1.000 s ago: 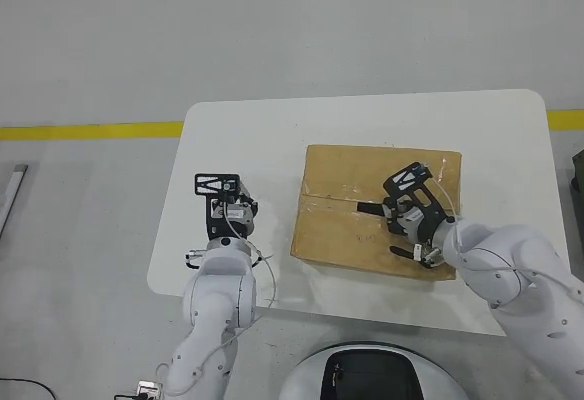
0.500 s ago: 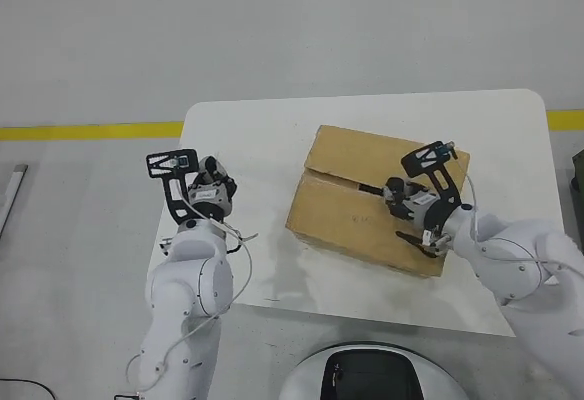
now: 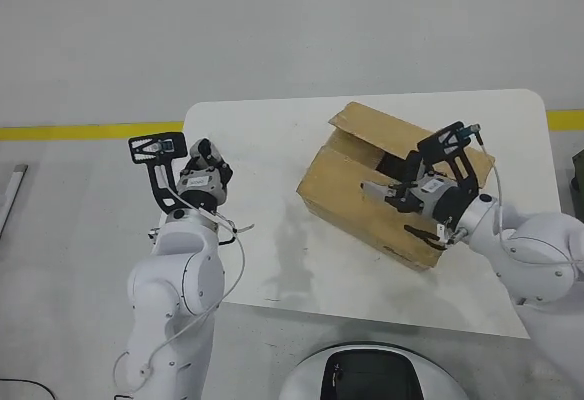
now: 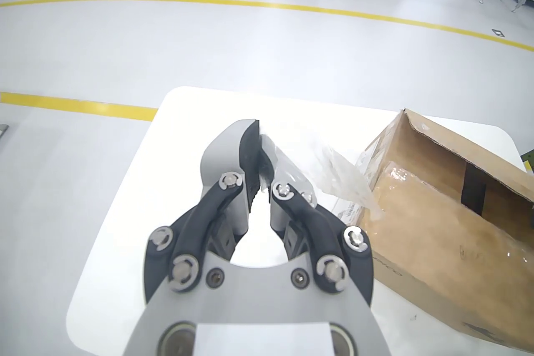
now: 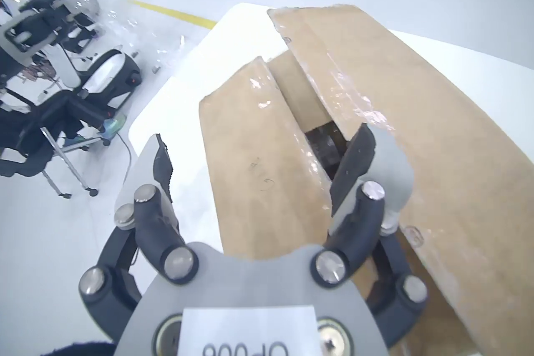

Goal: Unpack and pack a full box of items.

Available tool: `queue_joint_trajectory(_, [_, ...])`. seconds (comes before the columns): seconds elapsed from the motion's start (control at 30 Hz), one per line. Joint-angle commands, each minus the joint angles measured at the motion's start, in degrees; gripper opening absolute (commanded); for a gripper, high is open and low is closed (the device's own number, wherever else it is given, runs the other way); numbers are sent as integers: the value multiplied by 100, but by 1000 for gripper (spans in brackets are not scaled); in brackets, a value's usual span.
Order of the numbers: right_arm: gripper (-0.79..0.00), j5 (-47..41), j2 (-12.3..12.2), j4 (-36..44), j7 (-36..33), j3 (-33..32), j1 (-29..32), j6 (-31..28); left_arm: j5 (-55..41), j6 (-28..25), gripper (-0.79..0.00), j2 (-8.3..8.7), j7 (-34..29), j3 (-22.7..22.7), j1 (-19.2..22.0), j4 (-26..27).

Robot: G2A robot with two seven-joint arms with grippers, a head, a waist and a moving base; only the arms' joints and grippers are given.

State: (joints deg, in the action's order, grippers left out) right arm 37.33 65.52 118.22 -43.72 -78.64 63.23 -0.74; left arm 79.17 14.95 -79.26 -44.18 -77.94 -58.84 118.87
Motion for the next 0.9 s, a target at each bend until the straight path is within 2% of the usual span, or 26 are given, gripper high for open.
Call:
queue_joint_trajectory(0.0, [0, -78, -9, 83, -54, -19, -27, -166, 33, 4, -785, 0, -10, -19, -6, 38])
queue_joint_trajectory(0.13, [0, -82, -23, 234, 19, -190, -18, -25, 80, -5, -785, 0, -21, -62, -30, 79])
queue_joint_trajectory(0.27, [0, 809, -76, 303, 43, -411, 76, 84, 97, -9, -785, 0, -34, -115, -68, 126])
queue_joint_trajectory(0.33, [0, 1383, -115, 373, 4, -448, 112, -144, 40, -75, -785, 0, -62, -124, -58, 193])
queue_joint_trajectory(0.43, [0, 1775, -140, 523, 129, -428, 147, -437, 27, -216, -785, 4, -131, -139, 13, 278])
queue_joint_trajectory(0.57, [0, 1715, -143, 666, 165, -300, 207, -681, -92, -356, -785, -1, -229, -97, 151, 401])
queue_joint_trajectory(0.87, [0, 1383, -139, 604, 23, -101, 375, -749, -687, -438, -785, -21, -510, -63, 260, 857])
